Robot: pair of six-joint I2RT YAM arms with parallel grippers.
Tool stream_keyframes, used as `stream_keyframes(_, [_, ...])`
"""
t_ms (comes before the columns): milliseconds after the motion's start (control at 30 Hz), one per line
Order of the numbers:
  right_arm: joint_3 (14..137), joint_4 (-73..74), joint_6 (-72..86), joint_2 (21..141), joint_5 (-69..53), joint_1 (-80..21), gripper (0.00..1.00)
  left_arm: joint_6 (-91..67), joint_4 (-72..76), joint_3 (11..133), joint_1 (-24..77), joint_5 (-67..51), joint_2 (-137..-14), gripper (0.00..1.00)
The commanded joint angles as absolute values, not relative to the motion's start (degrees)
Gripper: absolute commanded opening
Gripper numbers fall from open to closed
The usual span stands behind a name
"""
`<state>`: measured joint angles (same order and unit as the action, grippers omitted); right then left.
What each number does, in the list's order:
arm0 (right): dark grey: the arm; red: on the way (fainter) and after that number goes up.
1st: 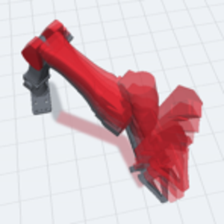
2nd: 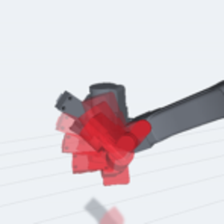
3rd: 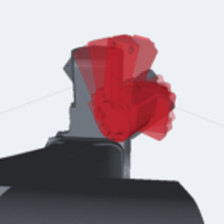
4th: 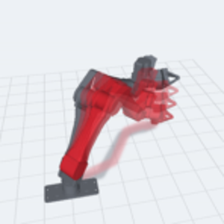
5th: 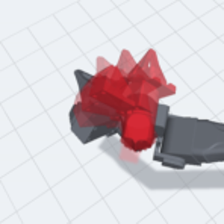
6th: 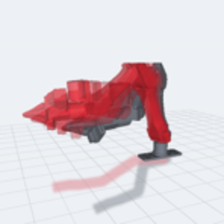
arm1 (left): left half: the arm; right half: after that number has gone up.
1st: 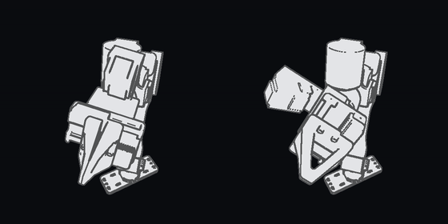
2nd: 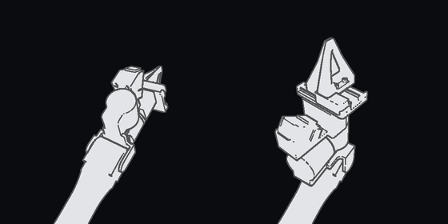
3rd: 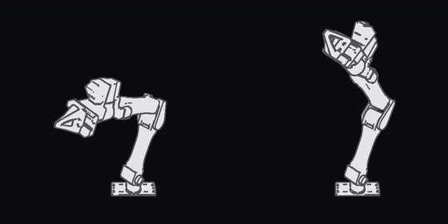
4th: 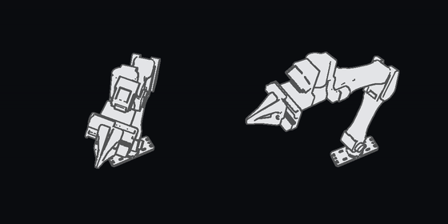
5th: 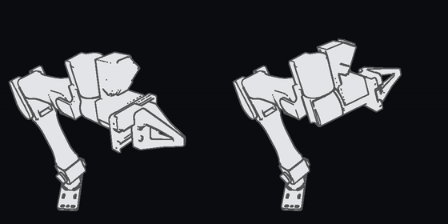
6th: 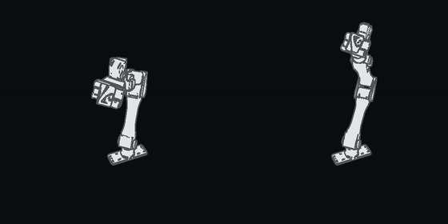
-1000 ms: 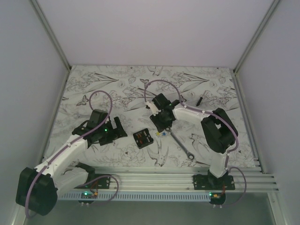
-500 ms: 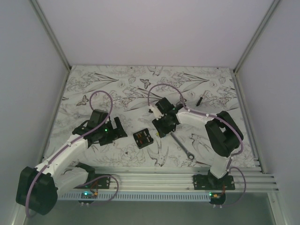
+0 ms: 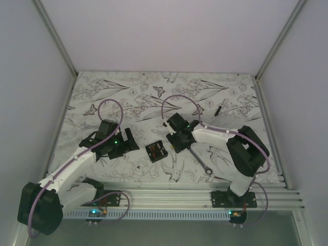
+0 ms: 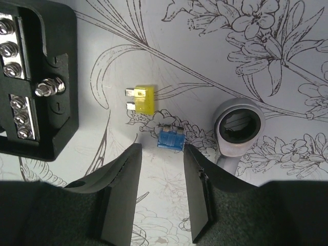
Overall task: Snap on the fuse box
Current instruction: Pick up the fuse from the center of the board.
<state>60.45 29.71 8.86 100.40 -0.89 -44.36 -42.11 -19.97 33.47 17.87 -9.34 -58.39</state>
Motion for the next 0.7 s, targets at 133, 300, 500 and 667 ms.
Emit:
stream_keyframes(133, [60.2, 27.2, 14.2, 99.9, 8.7, -48.2, 0.41, -41.4, -21.5, 33.4, 17.4, -10.0, -58.4, 1.00])
stream_keyframes(300, [59.8, 27.2, 15.1, 99.9, 10.0, -49.0, 0.38, -41.5, -21.5, 33.4, 17.4, -10.0, -58.4, 1.00])
stream_keyframes(500, [59.1, 27.2, 15.2, 99.8, 11.1, -49.3, 0.36, -41.5, -21.3, 33.4, 17.5, -10.3, -58.5, 1.00])
stream_keyframes(667, [58.7, 26.0, 14.3, 100.6, 11.6, -49.4, 0.37, -41.5, -21.2, 33.4, 17.4, -10.8, -58.7, 1.00])
